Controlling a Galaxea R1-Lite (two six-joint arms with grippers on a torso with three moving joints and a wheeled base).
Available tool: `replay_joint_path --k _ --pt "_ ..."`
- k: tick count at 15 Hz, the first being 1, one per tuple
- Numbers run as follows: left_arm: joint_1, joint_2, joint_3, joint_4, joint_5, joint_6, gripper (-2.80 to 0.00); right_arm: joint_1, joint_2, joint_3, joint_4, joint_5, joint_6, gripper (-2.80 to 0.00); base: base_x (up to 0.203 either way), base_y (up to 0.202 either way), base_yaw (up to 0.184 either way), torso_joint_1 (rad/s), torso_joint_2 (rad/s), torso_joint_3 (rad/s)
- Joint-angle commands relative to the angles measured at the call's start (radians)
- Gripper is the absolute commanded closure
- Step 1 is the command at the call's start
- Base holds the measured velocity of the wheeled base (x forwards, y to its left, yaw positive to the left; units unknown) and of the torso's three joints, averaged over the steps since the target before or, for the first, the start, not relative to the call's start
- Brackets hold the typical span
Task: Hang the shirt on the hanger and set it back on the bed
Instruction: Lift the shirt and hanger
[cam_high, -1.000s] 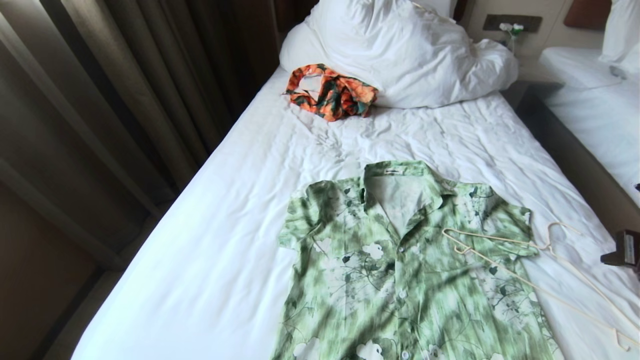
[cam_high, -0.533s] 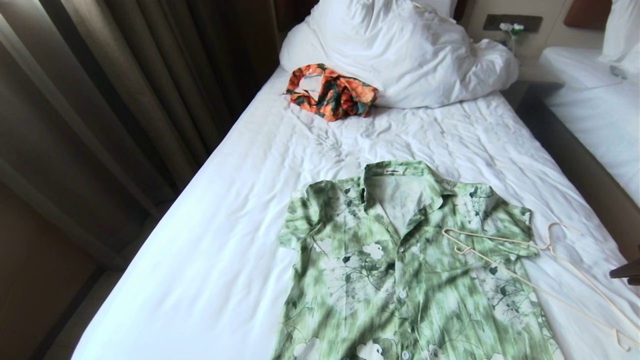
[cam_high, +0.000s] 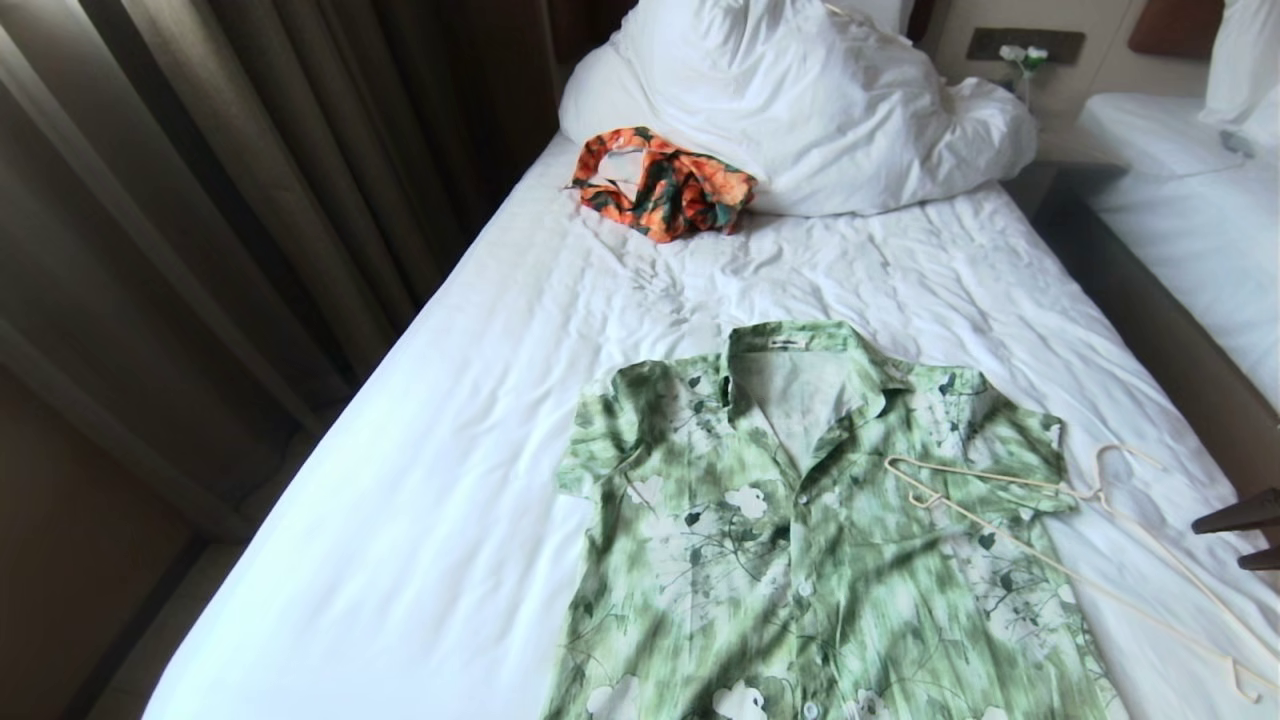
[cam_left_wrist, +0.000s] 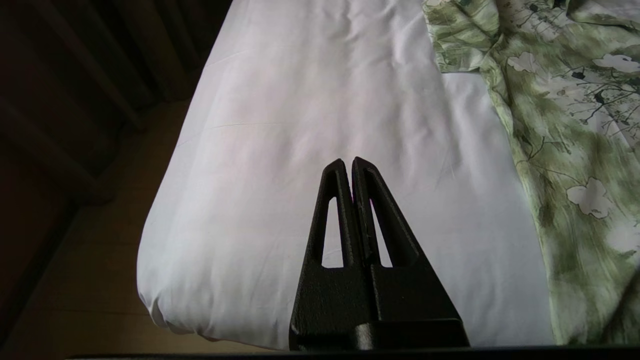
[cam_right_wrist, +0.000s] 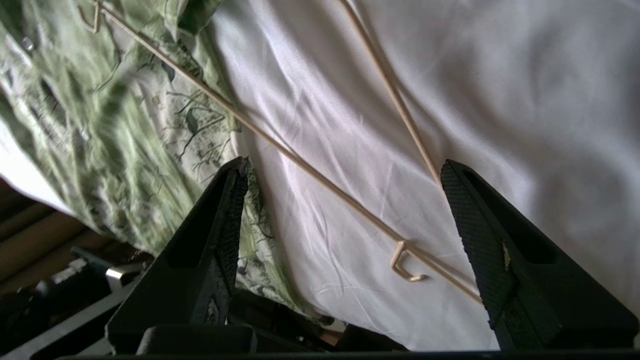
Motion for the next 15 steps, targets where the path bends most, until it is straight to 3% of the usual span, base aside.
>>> replay_joint_path --k 1,4,10,13,15 --pt "0.000 0.000 0.000 0.000 0.000 0.000 0.00 -0.015 0.118 -0.091 0.146 0.032 -0.067 -2.80 0.000 0.000 0.000 0.000 0.00 0.000" --pt "0.000 0.001 0.000 0.000 0.000 0.000 0.00 -0.021 0.187 -0.119 0.200 0.071 -0.195 -2.80 0.000 0.000 0.000 0.000 0.00 0.000" --pt "0.000 0.001 0.000 0.000 0.000 0.000 0.00 -0.004 0.244 -0.166 0.197 0.088 -0.209 -2.80 0.000 0.000 0.000 0.000 0.00 0.000" --pt "0.000 0.001 0.000 0.000 0.000 0.000 0.00 0.002 0.291 -0.166 0.193 0.208 -0.240 -2.80 0.000 0.000 0.000 0.000 0.00 0.000" --pt "0.000 0.001 0.000 0.000 0.000 0.000 0.00 0.013 0.307 -0.166 0.171 0.244 -0.246 -2.80 0.000 0.000 0.000 0.000 0.00 0.000"
